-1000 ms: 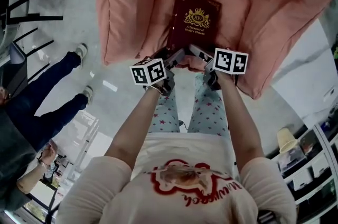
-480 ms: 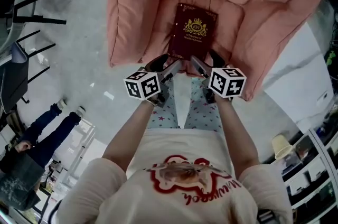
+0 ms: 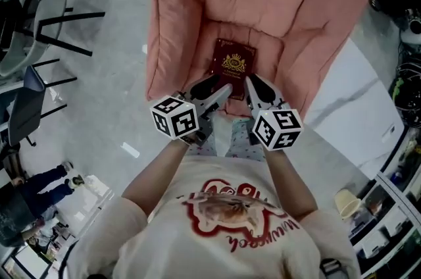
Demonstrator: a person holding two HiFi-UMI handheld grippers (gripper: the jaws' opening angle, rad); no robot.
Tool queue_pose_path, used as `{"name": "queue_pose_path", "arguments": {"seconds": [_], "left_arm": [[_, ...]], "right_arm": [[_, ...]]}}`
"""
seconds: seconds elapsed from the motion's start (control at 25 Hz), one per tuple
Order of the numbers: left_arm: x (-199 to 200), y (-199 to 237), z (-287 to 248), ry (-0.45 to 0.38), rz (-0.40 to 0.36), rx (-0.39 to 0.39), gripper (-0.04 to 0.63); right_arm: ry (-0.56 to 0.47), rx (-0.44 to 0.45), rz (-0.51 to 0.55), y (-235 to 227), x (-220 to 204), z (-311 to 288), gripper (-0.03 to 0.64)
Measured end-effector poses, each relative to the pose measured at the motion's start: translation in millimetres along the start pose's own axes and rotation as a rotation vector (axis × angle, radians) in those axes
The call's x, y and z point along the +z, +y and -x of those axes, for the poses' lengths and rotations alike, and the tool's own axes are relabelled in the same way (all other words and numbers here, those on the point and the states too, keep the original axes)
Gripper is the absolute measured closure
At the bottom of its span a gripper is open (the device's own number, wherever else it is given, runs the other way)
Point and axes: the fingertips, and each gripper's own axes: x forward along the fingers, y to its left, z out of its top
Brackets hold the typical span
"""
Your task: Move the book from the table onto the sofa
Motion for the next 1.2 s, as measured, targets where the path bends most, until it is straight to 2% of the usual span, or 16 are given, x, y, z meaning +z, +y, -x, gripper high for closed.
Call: {"name": "queue_pose_path", "arguments": {"seconds": [0.08,0.16,0.24,0.36,0.4,0.56,0.72,0.96,1.2], "left_arm": [[13,-27,0,0.000,-0.022,-0.041,0.371],[21,-53,2,-0.006,-0.053,-0.071,0.406],[27,-76,5,-0.019,-0.085,-0.084,0.472],[40,-101,7,-0.047,-0.147,-0.105,0.538],[46,-109,7,-0.058,-0.160,-0.122,0.588],[66,-138,3,-0.099,-0.196,-0.180,0.592],[76,-156,3,-0.142,-0.232,-0.175,0.592],[66,-184,6,-0.199,-0.285,-0.150,0.592],[62,-219,22,-0.208,-0.359,-0.233,0.592]], "right_arm": [[-0.052,0.023,0.036,15,27,13,0.600],[-0.097,0.045,0.083,30,48,29,0.608],[-0.141,0.048,0.163,44,66,46,0.614],[-0.200,0.070,0.271,63,91,62,0.615],[-0.218,0.083,0.291,67,99,65,0.615],[-0.263,0.125,0.307,72,121,75,0.615],[-0.276,0.173,0.295,72,134,85,0.615],[-0.292,0.238,0.332,70,137,109,0.615],[-0.379,0.200,0.385,85,146,145,0.616]]}}
